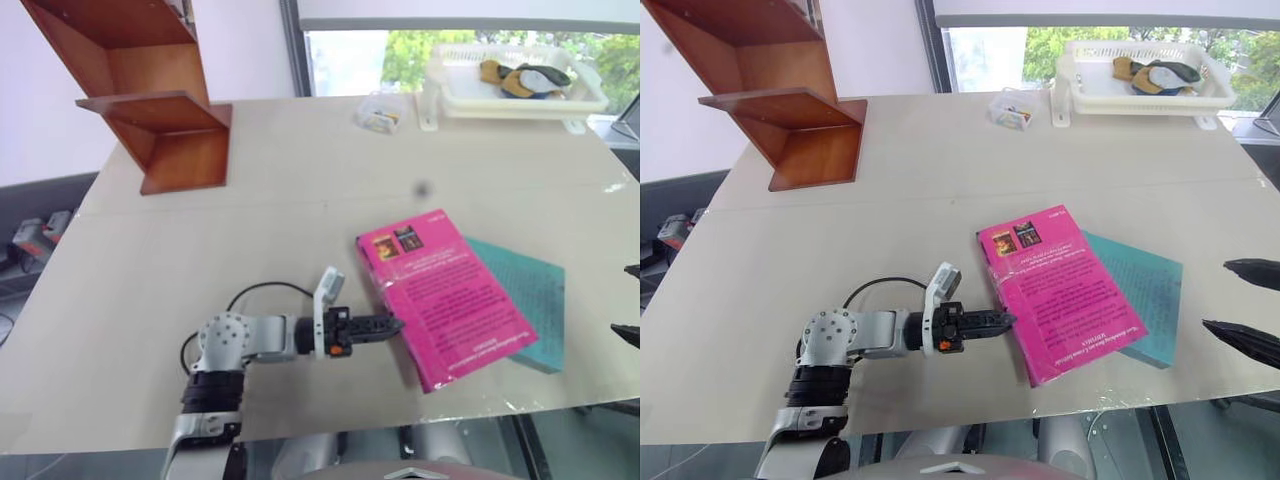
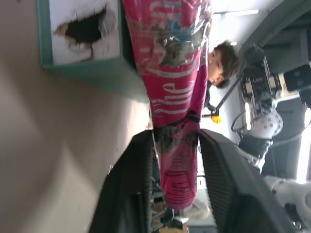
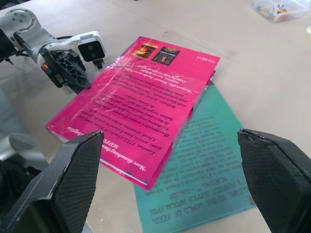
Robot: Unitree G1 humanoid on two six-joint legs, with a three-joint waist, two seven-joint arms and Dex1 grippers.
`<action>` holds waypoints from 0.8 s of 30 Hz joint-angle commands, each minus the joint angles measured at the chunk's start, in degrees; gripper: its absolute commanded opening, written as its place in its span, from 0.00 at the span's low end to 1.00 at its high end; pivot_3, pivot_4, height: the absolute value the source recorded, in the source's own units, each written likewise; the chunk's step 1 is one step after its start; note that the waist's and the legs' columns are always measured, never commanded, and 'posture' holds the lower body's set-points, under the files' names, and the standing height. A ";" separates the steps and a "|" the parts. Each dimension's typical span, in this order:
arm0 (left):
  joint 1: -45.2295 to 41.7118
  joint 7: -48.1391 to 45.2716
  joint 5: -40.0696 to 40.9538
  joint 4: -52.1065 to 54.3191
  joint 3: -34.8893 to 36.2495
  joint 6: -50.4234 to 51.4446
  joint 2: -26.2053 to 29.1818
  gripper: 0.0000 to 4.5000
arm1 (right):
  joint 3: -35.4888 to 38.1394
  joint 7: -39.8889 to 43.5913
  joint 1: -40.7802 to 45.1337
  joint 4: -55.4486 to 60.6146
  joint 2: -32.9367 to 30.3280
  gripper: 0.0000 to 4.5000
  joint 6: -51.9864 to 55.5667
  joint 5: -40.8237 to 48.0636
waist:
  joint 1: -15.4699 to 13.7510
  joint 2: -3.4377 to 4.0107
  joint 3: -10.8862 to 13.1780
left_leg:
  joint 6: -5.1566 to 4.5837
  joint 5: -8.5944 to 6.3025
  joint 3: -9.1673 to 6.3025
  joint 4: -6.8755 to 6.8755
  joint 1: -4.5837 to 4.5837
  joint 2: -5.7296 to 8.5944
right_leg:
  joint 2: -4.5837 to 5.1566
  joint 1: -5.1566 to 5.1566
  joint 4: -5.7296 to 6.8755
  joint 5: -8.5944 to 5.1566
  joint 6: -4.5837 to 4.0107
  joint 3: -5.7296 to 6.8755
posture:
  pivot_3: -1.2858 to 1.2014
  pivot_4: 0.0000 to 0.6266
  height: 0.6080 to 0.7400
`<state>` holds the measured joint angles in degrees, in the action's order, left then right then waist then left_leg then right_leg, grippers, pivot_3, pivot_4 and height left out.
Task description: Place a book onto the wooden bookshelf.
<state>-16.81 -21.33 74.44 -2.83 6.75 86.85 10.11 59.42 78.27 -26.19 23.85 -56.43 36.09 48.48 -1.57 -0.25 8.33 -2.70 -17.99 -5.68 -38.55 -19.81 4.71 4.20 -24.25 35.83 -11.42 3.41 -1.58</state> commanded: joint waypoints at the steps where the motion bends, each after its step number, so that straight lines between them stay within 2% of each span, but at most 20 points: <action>1: -0.11 1.34 0.46 -1.35 1.03 -0.78 -2.78 0.37 | 4.27 0.73 -0.71 1.14 -0.66 1.00 0.70 0.64 | -0.32 -0.01 0.00 | 0.00 0.00 -0.03 -0.01 0.03 0.00 | 0.01 0.07 -0.01 0.00 0.00 0.00 | 0.52 0.24 1.00; 6: -0.86 2.35 0.04 -2.78 2.35 -1.58 -5.36 0.37 | 6.18 1.30 -1.12 0.81 -1.31 1.00 1.47 0.61 | -0.80 -0.06 0.03 | 0.00 0.00 -0.08 -0.05 0.04 0.01 | 0.01 0.14 -0.04 0.00 0.01 0.04 | 0.52 0.24 1.00; 17: -0.95 4.48 0.20 -3.83 4.54 -1.19 -6.89 0.37 | 5.76 0.93 -0.59 0.90 -1.29 1.00 1.50 -0.12 | -0.81 -0.13 0.08 | 0.02 -0.01 -0.13 -0.09 0.04 0.01 | 0.04 0.20 -0.06 -0.01 0.02 0.10 | 0.52 0.24 1.00; 20: -1.11 4.67 0.26 -4.44 4.84 -1.20 -7.36 0.20 | 6.15 0.92 -0.71 0.99 -1.42 1.00 1.79 -0.12 | -0.81 -0.13 0.08 | 0.02 -0.01 -0.14 -0.09 0.04 0.01 | 0.04 0.20 -0.06 -0.01 0.03 0.10 | 0.52 0.24 1.00; 22: -1.17 4.60 -0.14 -4.21 4.75 -1.21 -7.32 0.04 | 6.32 0.93 -0.71 1.07 -1.50 1.00 1.98 -0.11 | -0.81 -0.14 0.08 | 0.03 -0.01 -0.14 -0.09 0.04 0.01 | 0.04 0.21 -0.06 -0.02 0.03 0.10 | 0.52 0.24 1.00; 24: -0.98 4.22 -0.08 -3.46 4.72 -1.10 -6.96 0.00 | 6.46 0.83 -0.65 1.27 -1.50 1.00 2.23 -0.01 | -0.81 -0.14 0.08 | 0.03 -0.01 -0.14 -0.10 0.04 0.01 | 0.04 0.21 -0.06 -0.02 0.03 0.11 | 0.52 0.24 1.00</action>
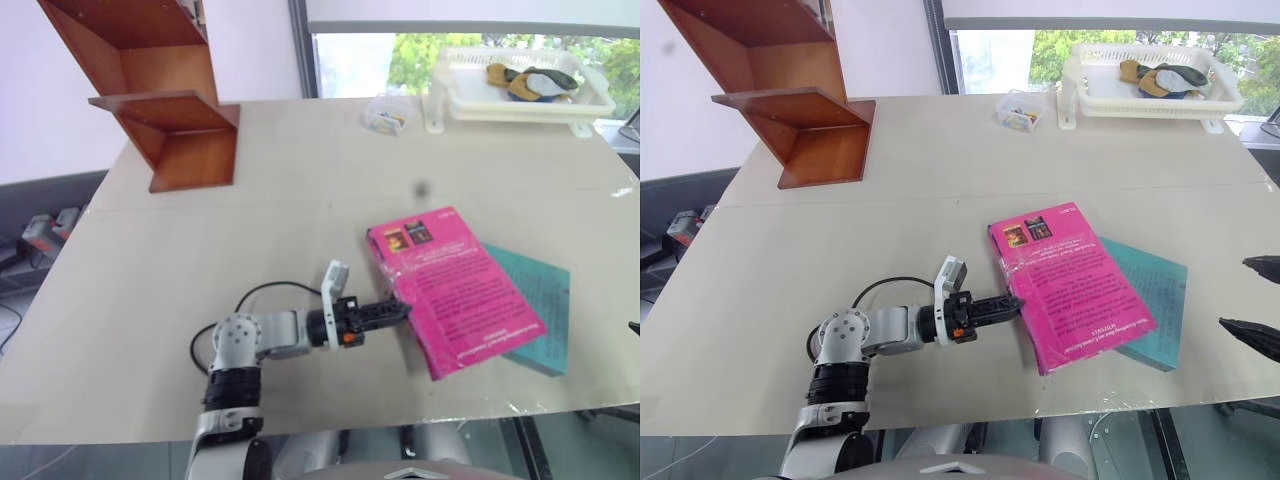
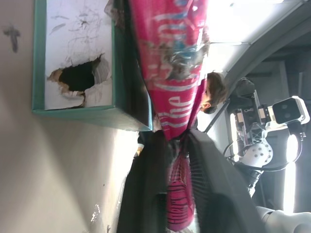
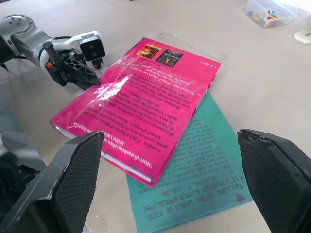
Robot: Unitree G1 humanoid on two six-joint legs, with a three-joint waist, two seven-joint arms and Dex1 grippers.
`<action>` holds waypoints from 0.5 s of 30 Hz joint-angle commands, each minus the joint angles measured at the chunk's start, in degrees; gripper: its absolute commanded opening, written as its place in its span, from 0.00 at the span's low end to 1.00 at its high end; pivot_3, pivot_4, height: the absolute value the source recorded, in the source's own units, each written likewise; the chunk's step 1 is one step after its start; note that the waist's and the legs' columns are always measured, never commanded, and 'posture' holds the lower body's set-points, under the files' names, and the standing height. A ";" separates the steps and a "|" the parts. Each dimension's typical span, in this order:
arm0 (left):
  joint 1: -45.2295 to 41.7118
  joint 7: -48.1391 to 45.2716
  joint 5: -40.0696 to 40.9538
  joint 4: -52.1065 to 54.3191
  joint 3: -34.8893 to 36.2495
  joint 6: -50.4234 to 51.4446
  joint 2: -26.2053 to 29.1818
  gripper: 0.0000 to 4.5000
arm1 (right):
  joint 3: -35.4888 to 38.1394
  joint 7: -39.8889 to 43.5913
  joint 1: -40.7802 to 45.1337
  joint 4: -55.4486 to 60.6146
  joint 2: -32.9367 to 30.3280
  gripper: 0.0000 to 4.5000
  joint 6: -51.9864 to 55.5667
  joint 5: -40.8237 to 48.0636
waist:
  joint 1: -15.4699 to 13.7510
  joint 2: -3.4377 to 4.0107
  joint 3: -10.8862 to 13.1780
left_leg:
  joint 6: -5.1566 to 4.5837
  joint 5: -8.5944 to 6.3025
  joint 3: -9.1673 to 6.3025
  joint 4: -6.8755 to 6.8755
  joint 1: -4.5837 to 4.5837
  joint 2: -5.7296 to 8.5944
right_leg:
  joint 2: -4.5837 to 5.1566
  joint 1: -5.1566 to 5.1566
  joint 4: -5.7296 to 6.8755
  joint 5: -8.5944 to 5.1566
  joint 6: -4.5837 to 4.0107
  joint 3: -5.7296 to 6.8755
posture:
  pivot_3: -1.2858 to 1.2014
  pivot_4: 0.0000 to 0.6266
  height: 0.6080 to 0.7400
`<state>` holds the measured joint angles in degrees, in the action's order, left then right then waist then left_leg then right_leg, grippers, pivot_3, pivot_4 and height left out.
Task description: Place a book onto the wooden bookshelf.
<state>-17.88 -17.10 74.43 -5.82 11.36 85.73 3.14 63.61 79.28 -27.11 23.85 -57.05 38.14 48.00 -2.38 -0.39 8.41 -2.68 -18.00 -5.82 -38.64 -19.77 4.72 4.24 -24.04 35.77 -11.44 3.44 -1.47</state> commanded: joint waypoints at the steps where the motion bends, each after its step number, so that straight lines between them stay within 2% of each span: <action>1: 0.21 -0.13 -0.05 -0.13 0.16 -0.07 0.19 0.00 | 2.31 -0.22 0.30 1.36 -0.86 1.00 0.26 0.48 | 0.00 0.00 0.00 | 0.00 0.00 0.00 0.00 0.00 0.00 | 0.00 0.00 0.00 0.00 0.00 0.00 | 0.52 0.24 1.00; 7: 1.18 -4.28 3.04 4.67 1.55 -0.84 2.81 0.00 | 1.63 -1.21 0.53 2.12 -0.03 1.00 0.40 0.82 | 0.08 0.00 0.01 | 0.01 -0.01 -0.01 0.00 0.00 -0.01 | -0.01 -0.01 -0.01 -0.01 0.00 0.00 | 0.52 0.24 1.00; 11: 1.01 -11.55 2.98 9.88 1.47 -3.27 7.98 0.00 | 0.29 -2.53 1.92 2.06 0.65 1.00 0.33 2.07 | 0.28 -0.04 0.05 | 0.05 0.00 -0.02 0.01 -0.02 -0.04 | -0.05 -0.05 -0.01 -0.01 -0.01 0.00 | 0.52 0.24 1.00; 15: -0.57 -20.31 -0.61 10.94 2.03 -9.48 14.65 0.00 | -2.05 -4.26 5.06 1.00 1.56 1.00 0.19 4.21 | 0.23 -0.04 0.05 | 0.06 -0.01 -0.01 0.01 -0.02 -0.02 | -0.04 -0.04 -0.06 -0.01 -0.01 0.07 | 0.52 0.24 1.00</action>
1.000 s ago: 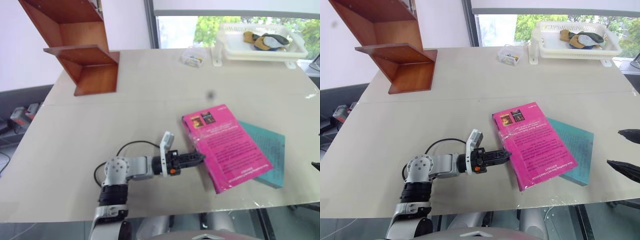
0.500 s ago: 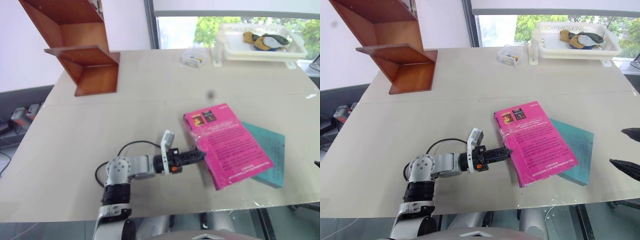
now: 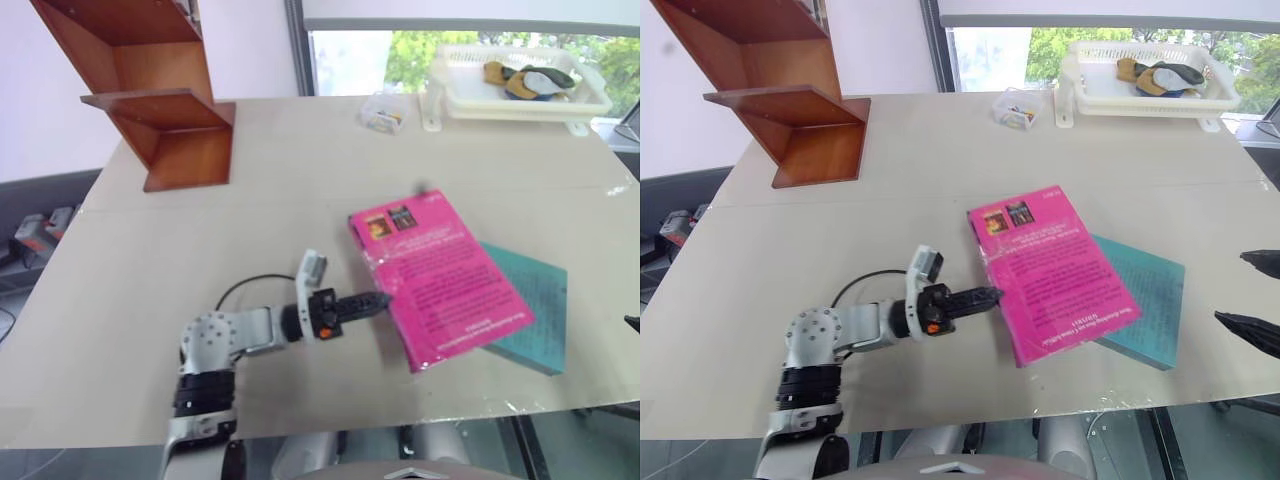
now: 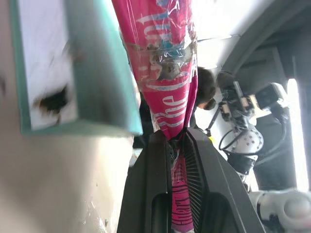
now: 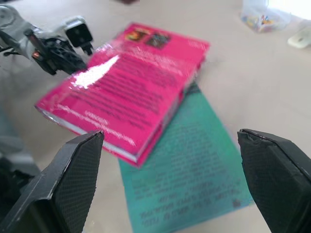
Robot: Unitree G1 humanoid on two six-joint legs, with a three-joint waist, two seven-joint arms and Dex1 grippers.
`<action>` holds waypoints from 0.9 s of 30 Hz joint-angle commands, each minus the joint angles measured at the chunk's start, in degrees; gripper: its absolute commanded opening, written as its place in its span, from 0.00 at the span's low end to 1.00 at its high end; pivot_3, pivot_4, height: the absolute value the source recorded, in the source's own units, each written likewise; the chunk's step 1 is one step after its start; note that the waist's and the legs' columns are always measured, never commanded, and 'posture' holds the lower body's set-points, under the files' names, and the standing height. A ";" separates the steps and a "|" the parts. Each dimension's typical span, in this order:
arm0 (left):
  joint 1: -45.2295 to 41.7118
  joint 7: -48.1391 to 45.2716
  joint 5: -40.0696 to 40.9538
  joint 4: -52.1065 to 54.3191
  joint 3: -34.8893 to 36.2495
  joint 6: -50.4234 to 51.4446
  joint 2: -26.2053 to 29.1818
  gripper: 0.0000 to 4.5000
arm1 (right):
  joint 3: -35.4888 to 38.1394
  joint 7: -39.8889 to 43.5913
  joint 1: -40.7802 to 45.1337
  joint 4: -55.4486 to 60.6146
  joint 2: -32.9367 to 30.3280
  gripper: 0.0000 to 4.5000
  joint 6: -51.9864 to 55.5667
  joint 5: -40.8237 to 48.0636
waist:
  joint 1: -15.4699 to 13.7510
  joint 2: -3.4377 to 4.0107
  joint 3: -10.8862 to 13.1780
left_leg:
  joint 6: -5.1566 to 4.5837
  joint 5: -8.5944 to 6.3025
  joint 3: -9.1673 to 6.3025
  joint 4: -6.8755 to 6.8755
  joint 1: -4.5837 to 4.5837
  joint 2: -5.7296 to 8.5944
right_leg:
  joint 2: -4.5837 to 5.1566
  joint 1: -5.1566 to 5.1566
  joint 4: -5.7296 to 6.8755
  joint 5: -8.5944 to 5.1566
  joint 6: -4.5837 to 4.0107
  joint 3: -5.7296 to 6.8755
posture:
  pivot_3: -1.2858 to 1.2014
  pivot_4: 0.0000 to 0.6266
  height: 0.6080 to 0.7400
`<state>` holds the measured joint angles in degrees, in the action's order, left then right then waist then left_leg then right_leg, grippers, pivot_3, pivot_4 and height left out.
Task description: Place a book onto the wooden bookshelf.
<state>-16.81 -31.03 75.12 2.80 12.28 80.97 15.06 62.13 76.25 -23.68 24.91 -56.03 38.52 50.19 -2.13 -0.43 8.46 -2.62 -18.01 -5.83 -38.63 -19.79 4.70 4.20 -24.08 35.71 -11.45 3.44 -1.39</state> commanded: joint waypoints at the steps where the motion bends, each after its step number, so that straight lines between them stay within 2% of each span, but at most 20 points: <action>1: -2.05 -8.48 -3.13 2.56 0.85 -7.07 4.32 0.00 | -1.32 -1.74 2.56 -0.31 0.84 1.00 -0.33 2.57 | -0.03 -0.01 0.01 | -0.01 0.01 0.00 0.00 0.00 0.00 | 0.00 0.00 -0.01 0.00 0.00 0.02 | 0.52 0.24 1.00; 10: -10.09 -22.55 -26.81 -2.01 -6.11 -32.08 17.04 0.00 | -7.82 -5.46 13.28 -4.62 2.09 1.00 -1.43 6.89 | -0.10 -0.09 0.16 | -0.03 0.01 -0.05 0.07 -0.07 0.01 | 0.02 -0.05 -0.14 0.01 -0.02 0.06 | 0.52 0.24 1.00; 15: -21.02 -22.58 -37.67 -7.46 -6.33 -44.58 20.47 0.00 | -11.75 -5.75 21.34 -9.59 2.79 1.00 -1.61 10.38 | -0.02 -0.30 0.34 | -0.05 0.02 -0.10 0.13 -0.13 0.01 | 0.02 -0.10 -0.21 0.02 -0.03 0.16 | 0.52 0.24 1.00; 20: -27.00 -23.61 -45.25 -9.23 -7.66 -53.04 23.16 0.00 | -14.78 -5.93 28.29 -13.89 3.57 1.00 -1.35 13.77 | 0.08 -0.29 0.33 | -0.09 0.02 -0.11 0.24 -0.32 0.03 | 0.03 -0.33 -0.34 0.03 -0.02 0.17 | 0.52 0.24 1.00; 23: -30.01 -23.73 -51.81 -10.98 -9.35 -60.85 24.85 0.00 | -16.85 -5.63 31.76 -16.26 3.82 1.00 -1.69 13.99 | 0.45 -0.30 0.34 | -0.08 0.04 -0.10 0.03 -0.97 0.04 | 0.02 -0.98 -0.18 0.05 -0.02 0.24 | 0.52 0.24 1.00; 27: -34.56 -22.55 -61.52 -13.23 -11.83 -72.07 27.48 0.00 | -19.49 -4.68 34.53 -18.69 3.75 1.00 -2.51 12.88 | 0.59 -0.31 0.35 | -0.08 0.05 -0.11 0.00 -1.16 0.05 | 0.03 -1.13 -0.09 0.05 -0.03 0.27 | 0.52 0.24 1.00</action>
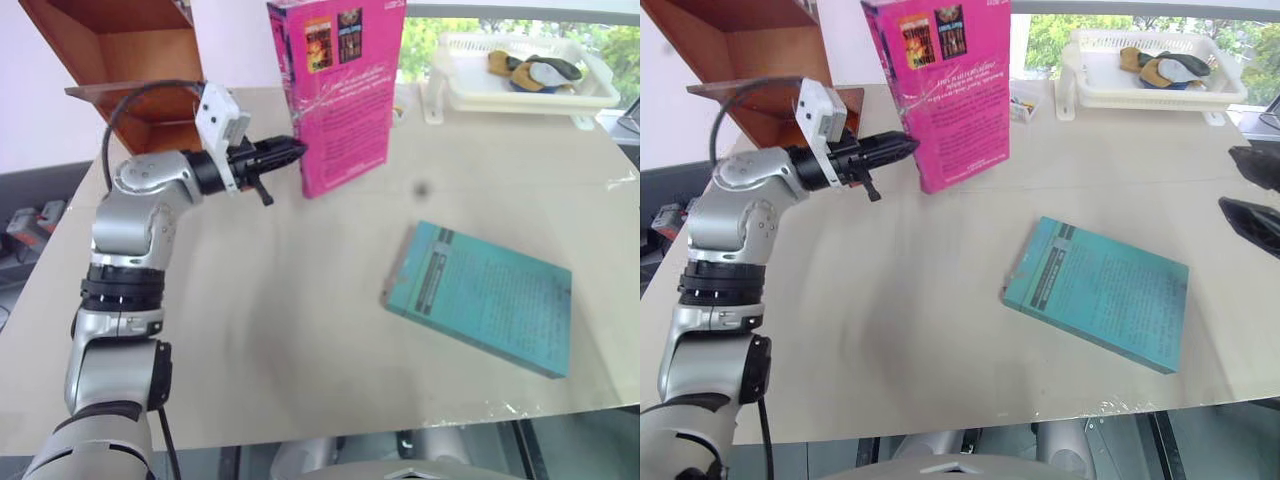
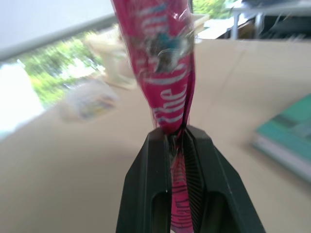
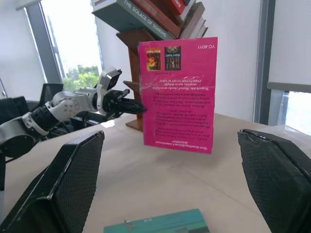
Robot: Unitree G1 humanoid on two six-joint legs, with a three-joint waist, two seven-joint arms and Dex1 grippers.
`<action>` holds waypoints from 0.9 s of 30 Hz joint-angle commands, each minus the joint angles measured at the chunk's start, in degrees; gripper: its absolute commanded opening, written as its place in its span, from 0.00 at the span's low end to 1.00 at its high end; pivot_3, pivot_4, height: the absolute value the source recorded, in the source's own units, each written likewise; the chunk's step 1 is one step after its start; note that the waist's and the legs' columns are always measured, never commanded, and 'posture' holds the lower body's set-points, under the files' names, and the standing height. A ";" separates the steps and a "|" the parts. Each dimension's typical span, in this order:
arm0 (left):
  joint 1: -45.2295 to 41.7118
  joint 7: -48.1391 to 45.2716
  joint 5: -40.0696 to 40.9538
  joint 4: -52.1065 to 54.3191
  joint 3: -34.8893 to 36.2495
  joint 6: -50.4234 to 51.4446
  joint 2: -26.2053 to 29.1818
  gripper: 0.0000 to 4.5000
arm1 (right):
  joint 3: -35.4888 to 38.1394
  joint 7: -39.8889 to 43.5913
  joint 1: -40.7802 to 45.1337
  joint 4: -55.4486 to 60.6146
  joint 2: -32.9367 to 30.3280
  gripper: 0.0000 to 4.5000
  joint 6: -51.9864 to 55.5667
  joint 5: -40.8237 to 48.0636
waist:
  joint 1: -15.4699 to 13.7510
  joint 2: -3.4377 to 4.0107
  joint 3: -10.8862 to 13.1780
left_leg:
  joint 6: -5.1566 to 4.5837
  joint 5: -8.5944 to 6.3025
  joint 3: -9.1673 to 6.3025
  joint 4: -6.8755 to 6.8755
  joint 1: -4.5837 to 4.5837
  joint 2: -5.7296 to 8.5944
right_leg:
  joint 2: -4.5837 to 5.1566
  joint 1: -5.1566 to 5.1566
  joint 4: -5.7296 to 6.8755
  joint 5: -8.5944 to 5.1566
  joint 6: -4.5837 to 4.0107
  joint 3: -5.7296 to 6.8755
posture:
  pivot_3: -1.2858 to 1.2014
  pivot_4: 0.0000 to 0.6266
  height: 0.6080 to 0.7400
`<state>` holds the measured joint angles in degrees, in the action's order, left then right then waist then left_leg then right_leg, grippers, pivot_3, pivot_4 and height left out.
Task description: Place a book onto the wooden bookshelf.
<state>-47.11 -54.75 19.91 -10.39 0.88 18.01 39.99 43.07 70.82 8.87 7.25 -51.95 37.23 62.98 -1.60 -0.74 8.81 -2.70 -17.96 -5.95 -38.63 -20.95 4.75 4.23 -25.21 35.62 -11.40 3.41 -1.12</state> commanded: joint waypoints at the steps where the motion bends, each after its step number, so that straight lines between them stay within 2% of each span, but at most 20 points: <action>1: -5.21 1.89 -8.77 -0.73 -0.95 -11.99 3.17 0.00 | -0.73 0.93 2.38 -1.39 -0.35 1.00 -1.31 0.05 | 0.09 0.00 0.00 | 0.00 0.00 0.00 -0.02 0.00 0.01 | 0.01 0.00 0.01 0.00 0.00 -0.01 | 0.52 0.24 1.00; 5: -9.13 4.58 -15.67 -3.64 -1.48 -20.42 5.09 0.00 | -1.57 1.63 4.09 -2.95 -0.46 1.00 -1.34 0.18 | 0.31 0.01 0.00 | 0.00 0.00 0.00 -0.03 0.00 0.03 | 0.02 0.00 0.02 0.00 0.01 -0.01 | 0.52 0.24 1.00; 12: -11.90 4.74 -27.92 -7.07 -4.56 -33.51 13.12 0.00 | -1.73 4.26 8.07 -8.09 -0.91 1.00 0.41 2.11 | 0.88 0.02 -0.01 | -0.01 0.00 0.04 -0.03 0.00 0.03 | 0.01 -0.04 0.12 0.00 0.01 -0.05 | 0.52 0.24 1.00; 20: -16.30 6.95 -37.36 -11.41 -5.68 -40.08 20.55 0.00 | -4.94 8.07 13.39 -14.40 -0.87 1.00 -0.46 -0.26 | 0.92 0.02 0.00 | -0.02 -0.01 0.10 -0.07 -0.03 0.04 | -0.08 -0.11 0.23 0.00 0.01 -0.07 | 0.52 0.24 1.00; 27: -17.68 7.56 -43.13 -14.58 -6.53 -40.11 25.66 0.00 | -8.52 10.94 17.87 -18.65 0.38 1.00 -2.30 -2.48 | 0.93 0.03 0.00 | -0.03 0.00 0.08 -0.21 -0.31 0.07 | -0.15 -0.34 0.32 0.00 0.02 0.00 | 0.52 0.24 1.00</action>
<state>-62.97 -47.50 -22.64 -24.99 -7.40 -21.91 63.06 33.93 80.74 25.43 -11.36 -51.25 35.97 60.61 -0.67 -0.71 8.81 -2.73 -17.97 -5.88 -38.95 -21.33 4.83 4.06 -25.57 35.94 -11.39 3.43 -1.09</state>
